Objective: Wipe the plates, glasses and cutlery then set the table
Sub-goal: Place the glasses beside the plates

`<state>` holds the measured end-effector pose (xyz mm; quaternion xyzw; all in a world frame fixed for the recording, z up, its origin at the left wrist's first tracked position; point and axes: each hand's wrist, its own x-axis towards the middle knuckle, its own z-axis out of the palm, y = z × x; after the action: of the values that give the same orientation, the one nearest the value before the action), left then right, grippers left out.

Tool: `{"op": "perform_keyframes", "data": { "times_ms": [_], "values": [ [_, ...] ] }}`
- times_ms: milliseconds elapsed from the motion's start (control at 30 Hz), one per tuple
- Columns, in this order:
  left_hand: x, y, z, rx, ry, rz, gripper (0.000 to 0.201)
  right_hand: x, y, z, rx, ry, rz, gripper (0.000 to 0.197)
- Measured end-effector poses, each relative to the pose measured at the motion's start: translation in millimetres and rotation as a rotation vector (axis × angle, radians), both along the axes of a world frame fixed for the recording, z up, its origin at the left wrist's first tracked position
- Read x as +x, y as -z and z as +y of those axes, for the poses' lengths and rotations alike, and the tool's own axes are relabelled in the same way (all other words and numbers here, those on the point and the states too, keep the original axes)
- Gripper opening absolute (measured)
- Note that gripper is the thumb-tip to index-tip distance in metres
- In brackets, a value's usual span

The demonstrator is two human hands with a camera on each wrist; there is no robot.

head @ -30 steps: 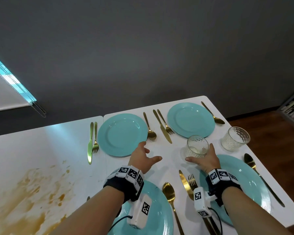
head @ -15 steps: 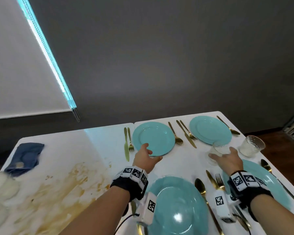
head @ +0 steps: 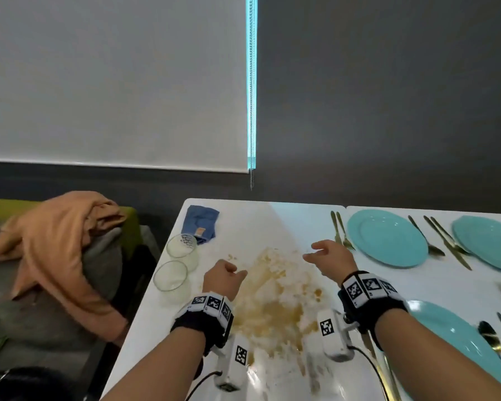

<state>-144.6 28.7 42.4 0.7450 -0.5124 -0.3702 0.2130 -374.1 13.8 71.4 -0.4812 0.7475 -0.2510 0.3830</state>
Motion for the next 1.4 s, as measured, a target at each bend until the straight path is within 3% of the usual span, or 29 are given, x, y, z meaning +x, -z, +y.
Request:
{"op": "perform_keyframes", "data": {
  "times_ms": [133,233,333,433,633,833,933,1133,1400],
  "values": [
    [55,37,12,0.193,-0.060,-0.120,0.040,52,16,-4,0.068,-0.129,0.030,0.038],
    [83,55,16,0.292,-0.272,-0.088,0.083,68,23,-8,0.108,-0.176,0.066,0.037],
    [97,60,16,0.217,-0.472,-0.030,0.115,73,29,-12,0.137,-0.164,0.067,0.036],
    [109,72,8,0.148,-0.522,-0.001,0.098,78,35,-16,0.156,-0.153,0.066,0.035],
    [121,100,-4,-0.015,-0.504,0.049,0.102,87,44,-19,0.165,-0.190,0.078,0.033],
    [118,101,-1,-0.083,-0.511,0.066,0.079,99,51,-16,0.174,-0.218,0.036,0.040],
    [105,94,8,-0.146,-0.384,0.038,0.074,109,51,-11,0.178,-0.305,0.007,0.054],
    [61,69,10,-0.142,-0.097,0.148,0.079,127,53,-3,0.147,-0.394,-0.161,0.091],
    [31,43,9,-0.177,0.122,0.190,0.089,120,60,-1,0.036,-0.276,-0.347,0.085]
  ]
}}
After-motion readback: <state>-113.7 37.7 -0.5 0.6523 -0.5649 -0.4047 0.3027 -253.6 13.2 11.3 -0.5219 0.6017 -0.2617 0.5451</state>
